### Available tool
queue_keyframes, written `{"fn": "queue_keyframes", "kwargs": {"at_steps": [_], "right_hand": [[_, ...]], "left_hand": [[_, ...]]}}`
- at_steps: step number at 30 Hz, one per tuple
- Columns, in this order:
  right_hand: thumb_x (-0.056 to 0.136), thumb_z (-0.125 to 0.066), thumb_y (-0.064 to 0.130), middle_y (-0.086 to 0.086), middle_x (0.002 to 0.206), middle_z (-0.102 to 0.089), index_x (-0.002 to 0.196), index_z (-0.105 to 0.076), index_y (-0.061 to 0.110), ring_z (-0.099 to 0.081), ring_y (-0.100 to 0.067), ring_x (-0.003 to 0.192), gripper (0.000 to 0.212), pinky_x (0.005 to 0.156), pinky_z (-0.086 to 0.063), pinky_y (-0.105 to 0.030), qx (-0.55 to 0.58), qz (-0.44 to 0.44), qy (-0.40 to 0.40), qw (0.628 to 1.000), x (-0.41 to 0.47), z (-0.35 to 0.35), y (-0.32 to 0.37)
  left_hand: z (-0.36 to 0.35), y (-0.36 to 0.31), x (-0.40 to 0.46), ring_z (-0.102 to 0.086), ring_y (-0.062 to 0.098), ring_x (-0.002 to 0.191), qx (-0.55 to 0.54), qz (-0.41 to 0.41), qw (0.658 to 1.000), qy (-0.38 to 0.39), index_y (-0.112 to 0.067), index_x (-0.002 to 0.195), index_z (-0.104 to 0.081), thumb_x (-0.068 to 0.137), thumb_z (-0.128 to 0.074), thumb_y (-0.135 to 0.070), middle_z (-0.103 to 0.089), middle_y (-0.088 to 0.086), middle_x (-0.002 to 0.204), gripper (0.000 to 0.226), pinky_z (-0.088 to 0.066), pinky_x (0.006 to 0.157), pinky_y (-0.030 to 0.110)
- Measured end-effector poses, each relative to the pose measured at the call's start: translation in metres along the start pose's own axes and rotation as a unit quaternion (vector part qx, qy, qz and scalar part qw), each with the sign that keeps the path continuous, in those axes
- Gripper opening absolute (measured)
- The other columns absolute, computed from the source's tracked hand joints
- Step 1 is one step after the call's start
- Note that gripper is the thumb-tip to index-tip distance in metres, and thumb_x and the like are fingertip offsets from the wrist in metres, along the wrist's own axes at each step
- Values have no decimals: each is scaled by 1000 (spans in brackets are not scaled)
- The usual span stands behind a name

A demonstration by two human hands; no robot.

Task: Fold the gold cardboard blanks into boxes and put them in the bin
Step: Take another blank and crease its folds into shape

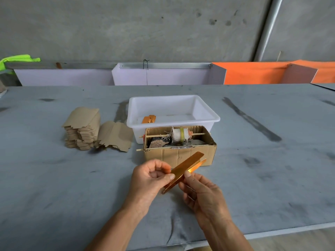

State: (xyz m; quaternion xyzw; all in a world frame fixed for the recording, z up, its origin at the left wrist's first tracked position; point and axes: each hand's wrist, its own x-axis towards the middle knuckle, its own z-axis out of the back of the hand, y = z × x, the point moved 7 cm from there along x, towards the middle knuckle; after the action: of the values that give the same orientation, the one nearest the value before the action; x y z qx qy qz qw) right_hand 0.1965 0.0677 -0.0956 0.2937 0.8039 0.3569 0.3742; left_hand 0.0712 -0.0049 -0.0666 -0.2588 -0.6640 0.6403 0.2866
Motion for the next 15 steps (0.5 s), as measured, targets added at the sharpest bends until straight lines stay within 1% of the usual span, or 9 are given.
{"fn": "queue_keyframes", "kwargs": {"at_steps": [2, 4, 6, 8, 10, 12, 14, 15], "right_hand": [[64, -72, 20, -12, 79, -73, 71, -72, 10, -64, -11, 58, 13, 47, -48, -19, -5, 4, 3, 1000, 0, 0, 1], [64, -71, 20, -12, 76, -72, 71, -72, 10, -62, -11, 56, 12, 46, -48, -19, -12, 6, 4, 1000, 0, 0, 0], [64, -72, 18, -10, 69, -70, 68, -72, 10, -60, -9, 52, 9, 44, -47, -19, -19, 5, 12, 1000, 1, -1, -1], [65, -72, 16, -8, 63, -66, 71, -72, 7, -56, -9, 49, 12, 43, -47, -18, -30, 7, 20, 999, 1, -2, -3], [68, -72, 14, -7, 59, -63, 74, -70, 4, -52, -10, 47, 12, 42, -45, -18, -48, 13, 27, 998, 3, -2, -3], [77, -71, 10, -7, 59, -63, 73, -67, 5, -53, -10, 48, 7, 43, -45, -19, -68, 20, 26, 997, 5, -3, -3], [82, -68, 8, -6, 58, -63, 70, -65, 7, -54, -9, 48, 13, 44, -44, -18, -77, 40, 10, 996, 8, -2, -1], [83, -68, 8, -5, 56, -62, 69, -64, 7, -53, -8, 47, 15, 44, -43, -17, -77, 56, 1, 995, 9, -2, 1]], "left_hand": [[-2, 3, 3, -71, 18, 71, 1, 27, 999, 29, -8, 88, -66, 70, -76, 6, -74, 6, 79, 26, -55, 59, 24], [-3, 6, 3, -71, 19, 76, 10, 57, 996, 62, -9, 95, -65, 70, -76, 5, -74, 7, 84, 31, -55, 60, 25], [-6, 6, 2, -71, 18, 72, 29, 73, 993, 92, -10, 100, -63, 73, -73, 6, -74, 7, 81, 33, -54, 59, 24], [-8, 4, 2, -70, 16, 69, 58, 70, 990, 108, -10, 100, -62, 74, -72, 8, -74, 6, 76, 34, -54, 59, 24], [-9, 0, 3, -68, 15, 67, 98, 55, 987, 114, -11, 97, -62, 73, -73, 9, -73, 5, 74, 33, -55, 61, 25], [-11, -3, 4, -67, 15, 69, 132, 41, 984, 113, -12, 96, -63, 73, -73, 9, -73, 5, 75, 33, -57, 66, 27], [-11, -4, 4, -67, 15, 69, 135, 39, 985, 99, -12, 94, -64, 75, -71, 7, -73, 5, 76, 28, -57, 67, 28], [-10, -2, 3, -67, 13, 68, 122, 46, 988, 86, -12, 92, -65, 78, -70, 4, -73, 4, 75, 23, -57, 64, 26]]}}
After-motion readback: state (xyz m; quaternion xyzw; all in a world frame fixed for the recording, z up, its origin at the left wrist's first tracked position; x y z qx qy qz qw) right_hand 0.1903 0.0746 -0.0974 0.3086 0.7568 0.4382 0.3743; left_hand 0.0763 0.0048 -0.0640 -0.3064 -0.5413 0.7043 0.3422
